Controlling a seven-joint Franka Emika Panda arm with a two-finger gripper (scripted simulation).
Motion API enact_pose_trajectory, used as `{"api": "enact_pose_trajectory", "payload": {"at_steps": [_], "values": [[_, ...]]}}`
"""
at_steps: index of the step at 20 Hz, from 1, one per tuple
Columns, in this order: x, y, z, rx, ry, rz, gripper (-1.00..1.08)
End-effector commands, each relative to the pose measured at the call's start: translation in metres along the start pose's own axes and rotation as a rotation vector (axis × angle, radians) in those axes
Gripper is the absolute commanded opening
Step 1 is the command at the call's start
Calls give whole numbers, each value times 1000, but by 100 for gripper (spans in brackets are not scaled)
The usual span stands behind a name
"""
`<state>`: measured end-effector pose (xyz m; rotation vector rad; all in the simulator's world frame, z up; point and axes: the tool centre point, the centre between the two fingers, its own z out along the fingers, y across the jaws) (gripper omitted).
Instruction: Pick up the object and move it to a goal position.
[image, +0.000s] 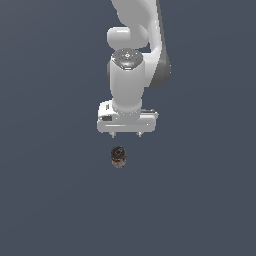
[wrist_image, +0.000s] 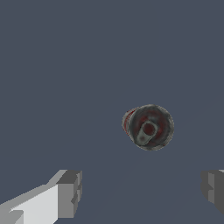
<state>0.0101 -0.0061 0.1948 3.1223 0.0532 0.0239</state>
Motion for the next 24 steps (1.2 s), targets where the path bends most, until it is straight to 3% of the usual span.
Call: {"api": "enact_pose_trajectory", "payload": {"at_steps": [1,24], "values": [[1,1,3,1,-1,22,100],[22,33,61,14,-19,555,100]]}}
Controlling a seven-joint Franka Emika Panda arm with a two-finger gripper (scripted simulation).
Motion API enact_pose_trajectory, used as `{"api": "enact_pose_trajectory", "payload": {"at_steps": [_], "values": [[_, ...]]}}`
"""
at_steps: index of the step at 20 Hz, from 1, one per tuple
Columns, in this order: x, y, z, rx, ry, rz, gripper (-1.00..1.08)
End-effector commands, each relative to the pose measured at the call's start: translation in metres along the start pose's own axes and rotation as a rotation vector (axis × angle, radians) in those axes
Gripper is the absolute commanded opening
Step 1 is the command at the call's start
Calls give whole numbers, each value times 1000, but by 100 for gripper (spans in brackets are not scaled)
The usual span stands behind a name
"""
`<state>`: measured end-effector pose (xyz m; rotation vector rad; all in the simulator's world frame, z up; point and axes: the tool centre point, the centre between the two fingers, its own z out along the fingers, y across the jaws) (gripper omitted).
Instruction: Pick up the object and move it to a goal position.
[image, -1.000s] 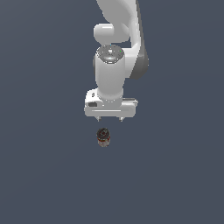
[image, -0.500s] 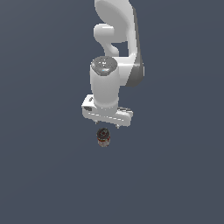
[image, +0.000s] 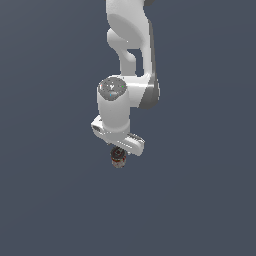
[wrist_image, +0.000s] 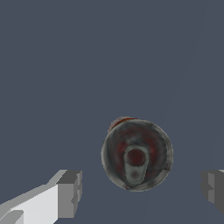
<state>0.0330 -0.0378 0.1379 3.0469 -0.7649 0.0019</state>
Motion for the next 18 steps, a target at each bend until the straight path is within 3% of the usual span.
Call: {"api": "enact_pose_trajectory", "payload": {"at_steps": [1,12,18], "values": [[3,2,4,0,0,43,100],[6,4,12,0,-1,92,100],[5,4,35,0,-1,94,100]]}}
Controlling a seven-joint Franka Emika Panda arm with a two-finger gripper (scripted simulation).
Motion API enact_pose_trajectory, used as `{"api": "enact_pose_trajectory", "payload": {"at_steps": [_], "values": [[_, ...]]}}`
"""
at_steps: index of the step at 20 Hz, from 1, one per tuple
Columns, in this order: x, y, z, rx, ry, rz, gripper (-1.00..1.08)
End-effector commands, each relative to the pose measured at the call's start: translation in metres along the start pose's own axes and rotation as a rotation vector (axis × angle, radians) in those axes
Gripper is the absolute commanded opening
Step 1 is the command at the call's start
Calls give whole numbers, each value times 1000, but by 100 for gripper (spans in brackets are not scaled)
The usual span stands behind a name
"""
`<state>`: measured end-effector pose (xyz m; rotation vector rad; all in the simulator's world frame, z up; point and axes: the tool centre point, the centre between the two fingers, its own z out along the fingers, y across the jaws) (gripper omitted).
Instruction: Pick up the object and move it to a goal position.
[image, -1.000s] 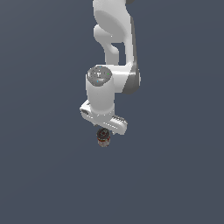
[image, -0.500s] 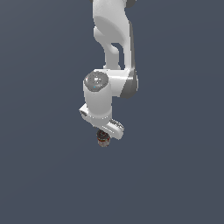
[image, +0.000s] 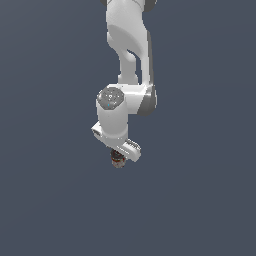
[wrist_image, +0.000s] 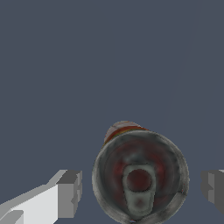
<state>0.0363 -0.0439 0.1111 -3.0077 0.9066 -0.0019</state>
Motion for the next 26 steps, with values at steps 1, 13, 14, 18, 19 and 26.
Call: {"api": "enact_pose_trajectory", "payload": {"at_steps": [1,13,14,18,19,26], "values": [[-1,1,14,-1,-1,2,100],[0,0,34,-1,-1,4,-100],[0,0,34,-1,-1,4,-100],[0,0,34,-1,-1,4,-100],[0,0,34,-1,-1,4,-100],[10,-1,17,8,20,24,-100]]}}
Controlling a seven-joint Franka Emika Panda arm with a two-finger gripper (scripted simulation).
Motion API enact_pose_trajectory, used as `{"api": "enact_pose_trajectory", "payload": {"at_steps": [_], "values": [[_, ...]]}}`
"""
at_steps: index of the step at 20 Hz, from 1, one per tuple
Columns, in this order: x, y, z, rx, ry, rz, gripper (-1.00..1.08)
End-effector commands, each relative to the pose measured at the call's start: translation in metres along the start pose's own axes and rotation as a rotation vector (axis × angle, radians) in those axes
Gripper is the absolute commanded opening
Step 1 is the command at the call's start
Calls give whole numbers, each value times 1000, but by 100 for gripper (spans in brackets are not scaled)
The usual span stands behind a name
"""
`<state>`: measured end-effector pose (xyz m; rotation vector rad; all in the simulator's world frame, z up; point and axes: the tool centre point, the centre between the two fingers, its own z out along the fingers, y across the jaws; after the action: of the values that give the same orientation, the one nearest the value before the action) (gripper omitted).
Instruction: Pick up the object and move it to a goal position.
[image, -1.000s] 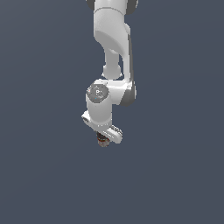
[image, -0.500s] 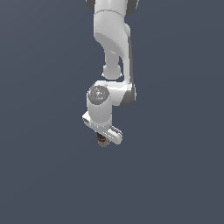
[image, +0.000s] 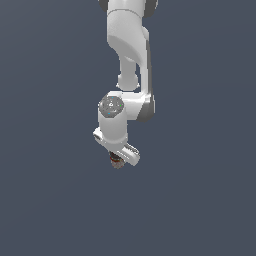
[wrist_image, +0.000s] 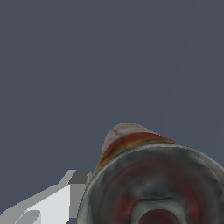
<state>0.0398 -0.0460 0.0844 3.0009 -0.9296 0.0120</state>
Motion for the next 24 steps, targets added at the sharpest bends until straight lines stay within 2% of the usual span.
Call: {"api": "enact_pose_trajectory", "payload": {"at_steps": [1,7,15,19,24], "values": [[10,-1,-17,11,24,18,-100],[50,0,-91,48,117,109,-100],[107,21,-250,123,311,296,-100],[120,35,-314,150,387,368,-100],[125,48,-364,171,447,425,-100]]}}
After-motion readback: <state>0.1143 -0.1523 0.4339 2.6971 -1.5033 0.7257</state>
